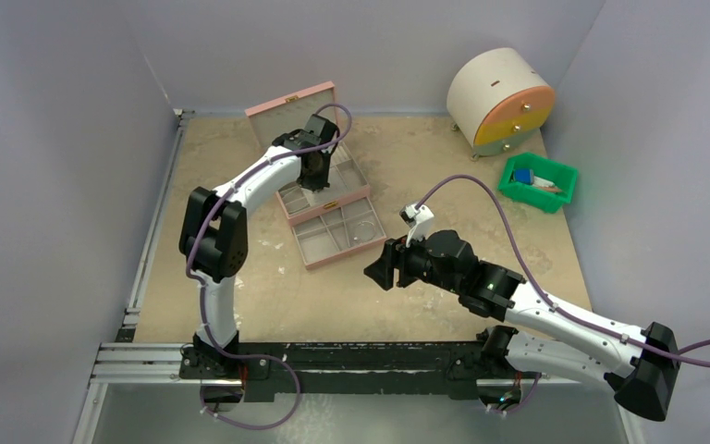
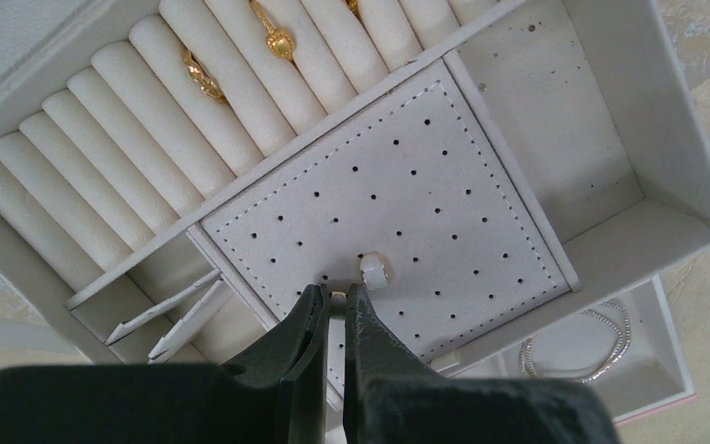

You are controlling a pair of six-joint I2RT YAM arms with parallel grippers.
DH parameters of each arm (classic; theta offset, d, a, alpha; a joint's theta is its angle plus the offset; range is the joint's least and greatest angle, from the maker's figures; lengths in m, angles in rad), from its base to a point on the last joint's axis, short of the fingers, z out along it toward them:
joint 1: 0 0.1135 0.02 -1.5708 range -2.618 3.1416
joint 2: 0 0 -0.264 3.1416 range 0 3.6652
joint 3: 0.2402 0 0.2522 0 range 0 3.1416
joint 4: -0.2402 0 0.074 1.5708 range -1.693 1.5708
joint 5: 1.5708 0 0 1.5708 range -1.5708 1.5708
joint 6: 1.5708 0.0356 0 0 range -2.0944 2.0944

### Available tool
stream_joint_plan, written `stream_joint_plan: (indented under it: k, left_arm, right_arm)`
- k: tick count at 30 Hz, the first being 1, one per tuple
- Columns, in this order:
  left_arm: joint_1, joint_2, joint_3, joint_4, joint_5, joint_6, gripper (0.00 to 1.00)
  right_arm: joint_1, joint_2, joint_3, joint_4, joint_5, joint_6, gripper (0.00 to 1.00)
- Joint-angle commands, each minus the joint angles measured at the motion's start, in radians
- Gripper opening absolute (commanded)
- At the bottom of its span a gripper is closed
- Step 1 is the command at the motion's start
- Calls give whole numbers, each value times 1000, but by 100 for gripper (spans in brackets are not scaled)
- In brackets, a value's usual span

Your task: Organize the mixed jewelry

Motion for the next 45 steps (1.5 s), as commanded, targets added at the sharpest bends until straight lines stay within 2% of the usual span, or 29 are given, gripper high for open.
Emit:
stream_joint_plan:
  k: [1,4,9,22,26,33,45]
  left_arm:
    - [1,5,1,5,-4,-2,0]
    - [1,3,1,5,-9,-3,0]
    - [1,-12,-7,11,-13,-4,7]
    - [1,-46,-27,19,-10,-3,9]
    - [1,-53,-31,20,-10,-2,19]
    - [1,-76,-49,31,-11,-3,25]
    - [-1,-179,-85,49,8,-2,27]
  right_arm:
    - [2,-16,12,39,1,3,64]
    - [2,-16,14,35,1,3,65]
    - [2,-14,20,28,1,1,66]
    - [2,1,38,21,-5,4,69]
    - [1,1,34,24,-8,10,69]
    - [2,1,16,33,-8,21,70]
    - [2,34,33,-10,56,-18,70]
